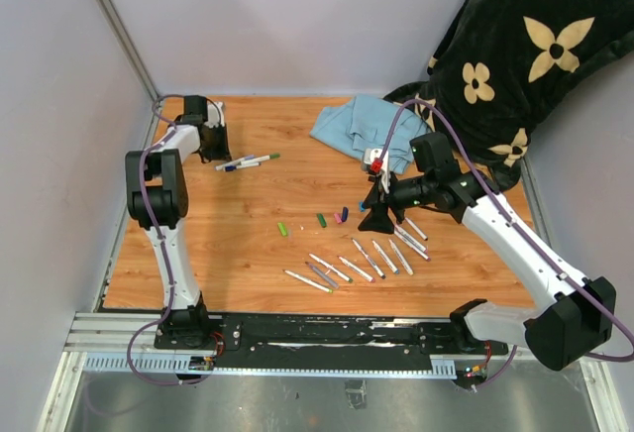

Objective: Open the pen caps
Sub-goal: Adjust the pen at the center of the board.

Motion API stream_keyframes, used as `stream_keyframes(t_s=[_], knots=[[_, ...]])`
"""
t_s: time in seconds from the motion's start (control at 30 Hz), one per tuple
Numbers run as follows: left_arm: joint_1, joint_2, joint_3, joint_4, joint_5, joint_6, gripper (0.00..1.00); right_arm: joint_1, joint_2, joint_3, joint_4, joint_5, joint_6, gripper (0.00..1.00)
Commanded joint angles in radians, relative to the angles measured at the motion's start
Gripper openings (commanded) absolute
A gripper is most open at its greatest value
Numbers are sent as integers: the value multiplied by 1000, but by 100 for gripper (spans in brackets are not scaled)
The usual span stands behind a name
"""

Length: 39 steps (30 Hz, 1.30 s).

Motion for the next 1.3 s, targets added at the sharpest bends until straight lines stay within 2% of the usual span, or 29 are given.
stream_keyframes(t_s=[0.0,0.53,0.9,1.03,1.27], knots=[[1,-65,-42,-59,30,-22,13,-23,-35,-13,-4,-33,-19,59],[-22,-153,-139,-106,73,-58,15,-23,-46,-13,-3,-45,-16,59],[-45,-193,-128,-103,108,-72,17,-23,-40,-15,-3,-44,-16,59],[-45,-225,-112,-104,101,-79,22,-23,-37,-15,-3,-43,-18,59],[-69,-203,-99,-143,-44,-45,35,-23,-36,-15,-3,-43,-18,59]])
